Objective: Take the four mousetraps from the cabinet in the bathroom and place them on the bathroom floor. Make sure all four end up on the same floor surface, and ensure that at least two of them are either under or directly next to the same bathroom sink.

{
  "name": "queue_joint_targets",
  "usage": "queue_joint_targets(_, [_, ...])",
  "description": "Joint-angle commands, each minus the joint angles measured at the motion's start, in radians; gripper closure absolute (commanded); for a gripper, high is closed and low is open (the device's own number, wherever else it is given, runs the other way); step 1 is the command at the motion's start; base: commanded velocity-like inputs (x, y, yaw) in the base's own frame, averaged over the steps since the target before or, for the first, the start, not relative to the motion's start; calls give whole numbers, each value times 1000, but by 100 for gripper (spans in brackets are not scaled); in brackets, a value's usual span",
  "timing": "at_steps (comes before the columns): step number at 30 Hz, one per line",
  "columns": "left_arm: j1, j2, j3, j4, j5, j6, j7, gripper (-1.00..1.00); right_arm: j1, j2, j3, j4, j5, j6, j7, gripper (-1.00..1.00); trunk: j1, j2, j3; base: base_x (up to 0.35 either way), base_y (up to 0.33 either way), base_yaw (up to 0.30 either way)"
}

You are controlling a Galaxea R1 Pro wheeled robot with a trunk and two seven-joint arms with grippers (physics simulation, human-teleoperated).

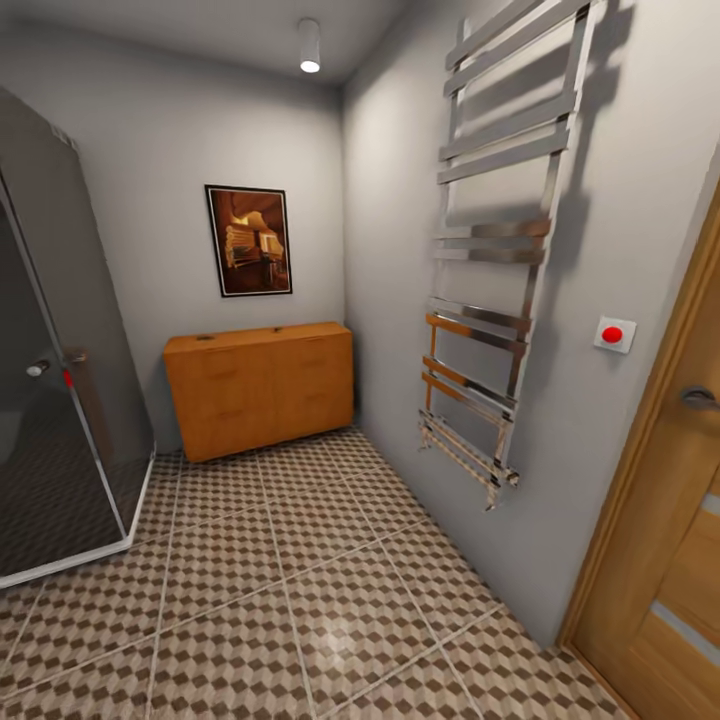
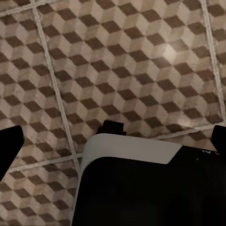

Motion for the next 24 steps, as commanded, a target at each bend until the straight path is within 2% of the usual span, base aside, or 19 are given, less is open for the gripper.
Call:
queue_joint_targets(1, [-1, -1, -9, 1, 7, -3, 3, -100, -1, 0, 1, 3, 6, -5, -5, -100, 0, -1, -1, 0, 0, 281])
queue_joint_targets(24, [-1, -3, -9, 1, 7, -3, 4, -100, -1, 0, 1, 3, 6, -5, -5, -100, 0, -1, -1, 0, 0, 281])
